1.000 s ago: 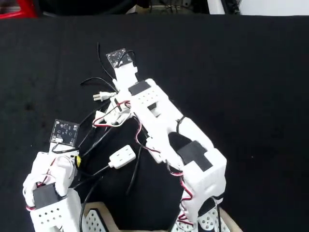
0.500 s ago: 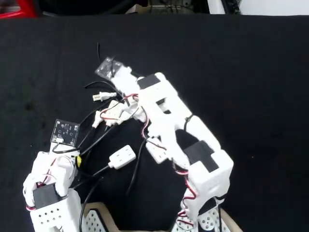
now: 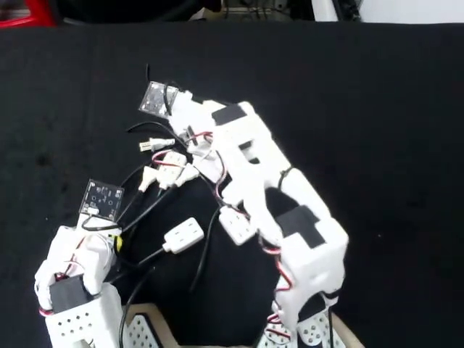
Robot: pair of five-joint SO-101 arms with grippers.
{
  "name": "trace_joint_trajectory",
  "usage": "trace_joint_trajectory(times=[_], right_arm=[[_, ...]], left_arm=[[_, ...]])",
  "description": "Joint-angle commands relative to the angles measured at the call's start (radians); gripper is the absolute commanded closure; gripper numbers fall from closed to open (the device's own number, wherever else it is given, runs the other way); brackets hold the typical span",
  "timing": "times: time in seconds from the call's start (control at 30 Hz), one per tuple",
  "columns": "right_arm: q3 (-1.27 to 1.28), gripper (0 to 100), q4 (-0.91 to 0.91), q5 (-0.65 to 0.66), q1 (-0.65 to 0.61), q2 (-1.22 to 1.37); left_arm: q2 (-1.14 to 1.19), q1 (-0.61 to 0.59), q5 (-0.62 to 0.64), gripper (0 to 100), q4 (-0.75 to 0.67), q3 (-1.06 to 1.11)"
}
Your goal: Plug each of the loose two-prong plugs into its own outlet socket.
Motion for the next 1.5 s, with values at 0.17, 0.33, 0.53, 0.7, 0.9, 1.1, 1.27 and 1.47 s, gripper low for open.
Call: trace_joint_trajectory(times=[0.17, 0.33, 0.53, 0.7, 0.9, 1.1, 1.27, 1.47], right_arm=[[-0.499, 81.1, 0.258, 0.009, 0.064, 0.315], [-0.72, 81.1, 0.385, 0.005, 0.061, 0.472], [-0.881, 81.1, 0.427, 0.005, 0.046, 0.615], [-0.989, 81.2, 0.48, 0.012, 0.041, 0.687], [-1.112, 99.0, 0.569, 0.012, 0.04, 0.734], [-1.242, 98.7, 0.701, 0.006, 0.04, 0.739], [-1.363, 98.7, 0.799, -0.035, 0.048, 0.74], [-1.488, 98.7, 0.835, -0.141, 0.095, 0.74]], left_arm=[[-0.005, 0.012, -0.011, 78, 0.003, -0.007], [-0.005, 0.012, -0.011, 78, 0.003, -0.007], [-0.005, 0.012, -0.011, 78, 0.003, -0.007], [-0.005, 0.012, -0.012, 78, 0.003, -0.005], [-0.005, 0.012, -0.014, 78, 0.003, -0.005], [-0.005, 0.012, -0.015, 78, 0.003, -0.005], [-0.005, 0.012, -0.015, 78, 0.002, -0.005], [-0.005, 0.013, -0.015, 78, -0.003, 0.001]])
